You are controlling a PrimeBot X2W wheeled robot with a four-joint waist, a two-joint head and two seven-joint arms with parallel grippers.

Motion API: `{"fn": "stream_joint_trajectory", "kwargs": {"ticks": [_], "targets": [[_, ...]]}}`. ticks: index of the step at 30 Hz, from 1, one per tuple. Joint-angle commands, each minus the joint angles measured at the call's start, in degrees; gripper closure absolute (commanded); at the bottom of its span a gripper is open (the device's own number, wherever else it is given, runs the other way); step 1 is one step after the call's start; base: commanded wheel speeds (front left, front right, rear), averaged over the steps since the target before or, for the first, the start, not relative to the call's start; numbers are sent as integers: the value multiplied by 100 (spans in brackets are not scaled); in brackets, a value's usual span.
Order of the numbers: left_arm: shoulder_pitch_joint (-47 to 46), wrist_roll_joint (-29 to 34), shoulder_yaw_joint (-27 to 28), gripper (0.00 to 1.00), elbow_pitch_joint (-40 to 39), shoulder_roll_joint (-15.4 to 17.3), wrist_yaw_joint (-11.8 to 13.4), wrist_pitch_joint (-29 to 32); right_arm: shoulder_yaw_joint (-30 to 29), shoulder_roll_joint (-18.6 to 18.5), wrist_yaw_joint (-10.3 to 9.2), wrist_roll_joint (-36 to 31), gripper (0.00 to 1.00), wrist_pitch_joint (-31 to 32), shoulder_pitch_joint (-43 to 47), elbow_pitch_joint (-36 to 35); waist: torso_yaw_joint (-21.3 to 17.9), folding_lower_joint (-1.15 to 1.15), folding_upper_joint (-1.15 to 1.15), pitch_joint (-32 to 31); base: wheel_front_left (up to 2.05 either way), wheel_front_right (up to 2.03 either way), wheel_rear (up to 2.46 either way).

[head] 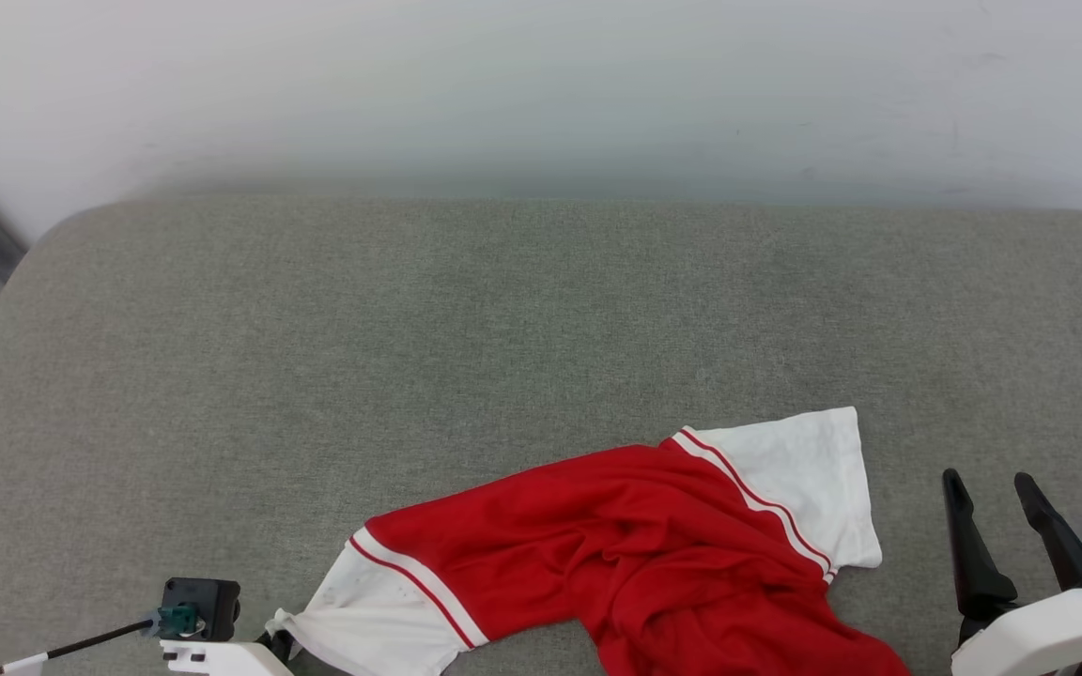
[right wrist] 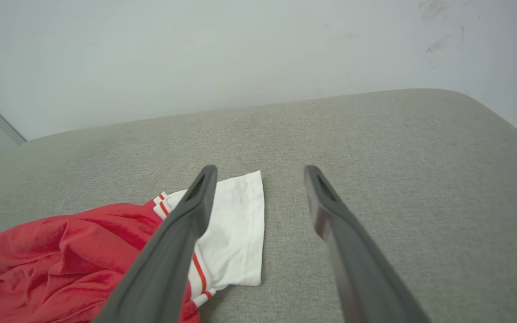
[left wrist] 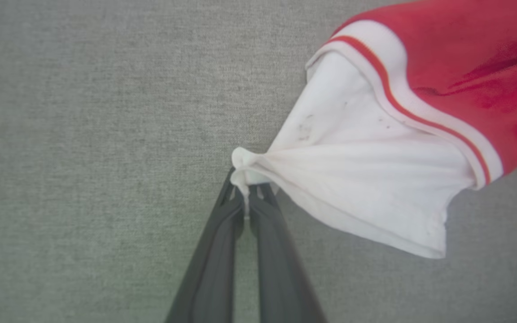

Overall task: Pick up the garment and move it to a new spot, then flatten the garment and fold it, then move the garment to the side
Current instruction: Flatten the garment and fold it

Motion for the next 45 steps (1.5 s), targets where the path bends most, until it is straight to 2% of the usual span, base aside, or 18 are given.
{"fn": "stream_joint_trajectory", "kwargs": {"ticks": [1, 3, 4, 5, 6, 8, 11, 19, 28, 34, 37, 38, 41, 45], "targets": [[48, -19, -10, 100, 194, -82, -76, -77, -8, 1, -2, -2, 0, -2, -45, 21, -10, 0, 0, -12, 0, 0, 0], [29, -76, -30, 100, 428, -217, -201, -130, -29, 0, -2, 5, 0, -4, -57, 41, -8, 0, 0, -27, 0, 0, 0], [-2, -75, -56, 65, 529, -261, -263, -136, -37, 1, -2, 11, 0, -8, -57, 53, -7, 0, 0, -42, 0, 0, 0], [-46, -101, -64, 22, 590, -322, -334, -165, -53, 1, -2, 17, 0, -12, -55, 63, -1, 0, 0, -61, 0, 0, 0], [-82, -114, -74, 0, 659, -369, -386, -173, -81, 0, -2, 18, 0, -23, -52, 73, 10, 0, 0, -89, 0, 0, 0], [-173, -65, -57, 0, 702, -432, -426, -275, -130, 0, -2, 12, 0, -20, -37, 79, 34, 0, 0, -147, 0, 0, 0], [-290, 55, 40, 0, 653, -433, -333, -550, -189, 1, -2, -8, 0, 0, -30, 66, 60, 0, 0, -235, 0, 0, 0], [-417, 439, 393, 0, -10, -428, 125, -1478, -260, 0, -2, 39, 0, 38, 28, 65, 112, 0, 0, -405, 0, 0, 0], [-218, 874, 829, 0, -798, -486, 603, -1782, -331, 0, -2, 198, 0, 226, -132, 267, 127, 0, 0, -466, 0, 0, 0], [-114, 1090, 922, 0, -1191, -518, 781, -1809, -493, 3, -2, 394, 0, 1048, -587, 866, 265, 0, 0, -322, 0, 0, 0], [-260, 1185, 938, 0, -1369, -557, 749, -1811, -631, -30, -2, 341, 0, 1752, -1040, 1193, 411, 0, 0, -55, 0, 0, 0], [-260, 1185, 938, 0, -1369, -557, 749, -1811, -631, -30, -2, 341, 0, 1752, -1040, 1193, 411, 0, 0, -55, 0, 0, 0], [-380, 1282, 968, 0, -1475, -594, 689, -1816, -722, -174, -2, 252, 0, 2626, -1573, 1552, 553, 0, 0, 234, 0, 0, 0], [-589, 1393, 1026, 0, -1534, -698, 575, -1821, -710, -323, -2, 197, 0, 3478, -2310, 1892, 750, 0, 0, 638, 0, 0, 0]]}}
